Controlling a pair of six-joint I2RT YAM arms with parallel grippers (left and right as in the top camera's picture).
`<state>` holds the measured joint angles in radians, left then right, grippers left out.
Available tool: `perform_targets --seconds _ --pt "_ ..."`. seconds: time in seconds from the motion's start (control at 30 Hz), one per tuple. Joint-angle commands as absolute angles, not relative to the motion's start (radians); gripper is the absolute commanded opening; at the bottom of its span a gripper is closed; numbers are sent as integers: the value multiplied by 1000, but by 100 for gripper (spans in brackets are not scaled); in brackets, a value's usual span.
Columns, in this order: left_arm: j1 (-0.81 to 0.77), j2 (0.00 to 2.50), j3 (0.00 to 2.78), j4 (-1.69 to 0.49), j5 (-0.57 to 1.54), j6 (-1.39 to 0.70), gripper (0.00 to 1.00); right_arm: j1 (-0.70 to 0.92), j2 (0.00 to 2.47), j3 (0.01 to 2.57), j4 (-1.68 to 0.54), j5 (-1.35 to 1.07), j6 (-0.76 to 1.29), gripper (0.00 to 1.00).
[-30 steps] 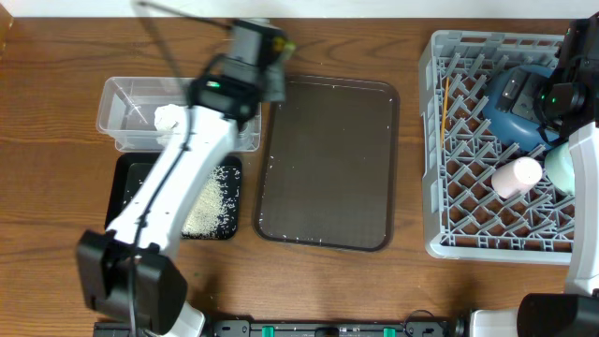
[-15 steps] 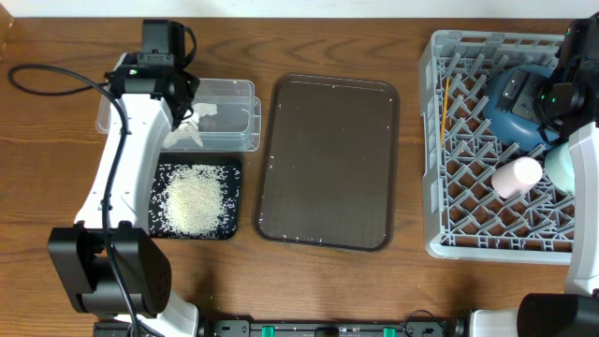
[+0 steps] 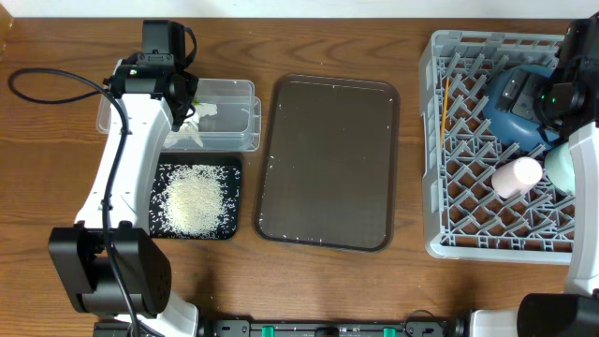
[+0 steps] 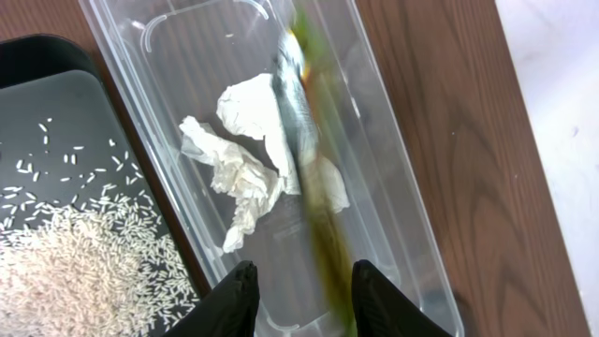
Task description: Sort waste into correct bins and load items into the dishwasher rack
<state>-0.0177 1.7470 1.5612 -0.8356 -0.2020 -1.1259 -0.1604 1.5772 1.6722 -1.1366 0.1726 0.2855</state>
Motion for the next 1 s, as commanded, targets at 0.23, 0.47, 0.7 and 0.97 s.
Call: perform_targets --seconds 0.23,0.47,0.7,0.97 --pt "-19 1755 1555 -869 -185 -1120 51 -165 1578 1673 -1138 175 299 99" --pt "-18 1631 1555 -944 -112 -994 51 -165 1578 1673 -1138 175 299 99" --pt "-18 1384 1555 -1100 -113 -891 52 -165 1578 1673 -1138 175 299 99" --pt "-55 1117 1470 -1348 -115 -902 46 -165 1578 1673 -1138 175 299 99"
